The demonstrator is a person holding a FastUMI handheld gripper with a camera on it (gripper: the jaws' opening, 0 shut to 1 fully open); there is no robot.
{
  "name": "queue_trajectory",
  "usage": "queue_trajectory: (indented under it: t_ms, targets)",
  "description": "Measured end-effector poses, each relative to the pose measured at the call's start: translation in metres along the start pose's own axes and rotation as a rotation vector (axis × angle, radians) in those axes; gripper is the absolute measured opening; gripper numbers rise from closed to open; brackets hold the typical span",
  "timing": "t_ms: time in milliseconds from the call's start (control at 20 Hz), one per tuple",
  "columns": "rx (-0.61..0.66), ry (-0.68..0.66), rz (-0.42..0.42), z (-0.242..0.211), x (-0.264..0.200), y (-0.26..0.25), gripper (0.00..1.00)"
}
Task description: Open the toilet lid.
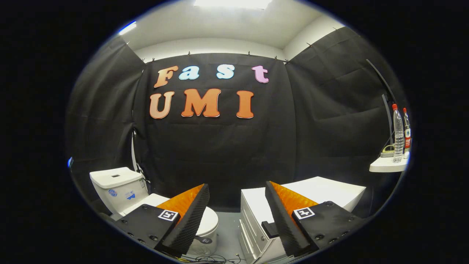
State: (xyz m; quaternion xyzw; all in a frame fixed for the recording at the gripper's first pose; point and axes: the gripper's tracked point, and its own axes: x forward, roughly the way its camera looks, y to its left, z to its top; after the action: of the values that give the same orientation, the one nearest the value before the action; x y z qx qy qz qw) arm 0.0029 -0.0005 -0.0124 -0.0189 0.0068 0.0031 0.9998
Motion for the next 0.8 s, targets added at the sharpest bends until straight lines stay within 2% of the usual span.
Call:
queue_trajectory:
  t_ms: [800]
  targets:
    - [-0.012, 0.005, 0.008, -0.0018, 0.0021, 0.0016, 0.98]
